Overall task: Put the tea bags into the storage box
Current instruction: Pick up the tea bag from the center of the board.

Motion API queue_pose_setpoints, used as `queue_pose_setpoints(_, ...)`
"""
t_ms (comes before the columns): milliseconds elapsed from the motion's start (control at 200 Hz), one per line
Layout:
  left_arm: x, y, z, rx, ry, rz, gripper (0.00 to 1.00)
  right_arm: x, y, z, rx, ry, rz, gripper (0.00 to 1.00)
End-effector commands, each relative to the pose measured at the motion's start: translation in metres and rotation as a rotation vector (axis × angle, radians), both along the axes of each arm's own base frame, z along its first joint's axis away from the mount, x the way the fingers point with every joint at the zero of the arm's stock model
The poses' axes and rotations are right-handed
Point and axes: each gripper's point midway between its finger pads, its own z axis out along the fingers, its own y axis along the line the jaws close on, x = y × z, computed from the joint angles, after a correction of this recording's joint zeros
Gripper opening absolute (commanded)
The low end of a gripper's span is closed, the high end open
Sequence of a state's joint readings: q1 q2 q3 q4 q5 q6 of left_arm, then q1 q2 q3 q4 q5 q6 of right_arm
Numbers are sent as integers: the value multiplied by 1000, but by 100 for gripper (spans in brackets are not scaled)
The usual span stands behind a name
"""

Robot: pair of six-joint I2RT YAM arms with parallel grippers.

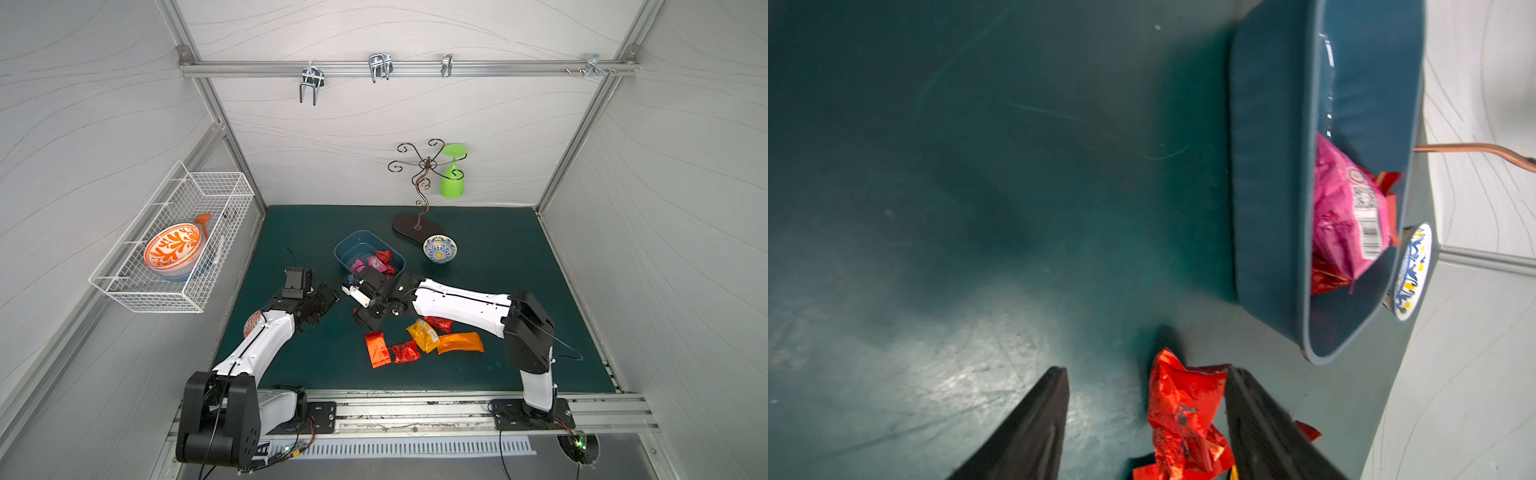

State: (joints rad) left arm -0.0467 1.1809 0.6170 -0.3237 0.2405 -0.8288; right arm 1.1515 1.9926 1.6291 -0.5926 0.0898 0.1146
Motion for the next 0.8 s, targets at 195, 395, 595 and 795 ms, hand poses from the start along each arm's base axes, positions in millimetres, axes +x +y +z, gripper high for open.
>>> queue_pose_setpoints(195,3,3,4,-9,-22,21,64,20,7,-43,-132,-69,-12,53)
queue_pose_setpoints(395,1,5,3,1,-22,19,64,25,9,-50,-148,-84,-17,35)
queue_pose_setpoints(595,0,5,4,5,-23,18,65,24,5,-59,-177,-81,-17,16)
queue_pose_setpoints(795,1,5,5,4,-27,16,64,27,2,-64,-202,-98,-12,17)
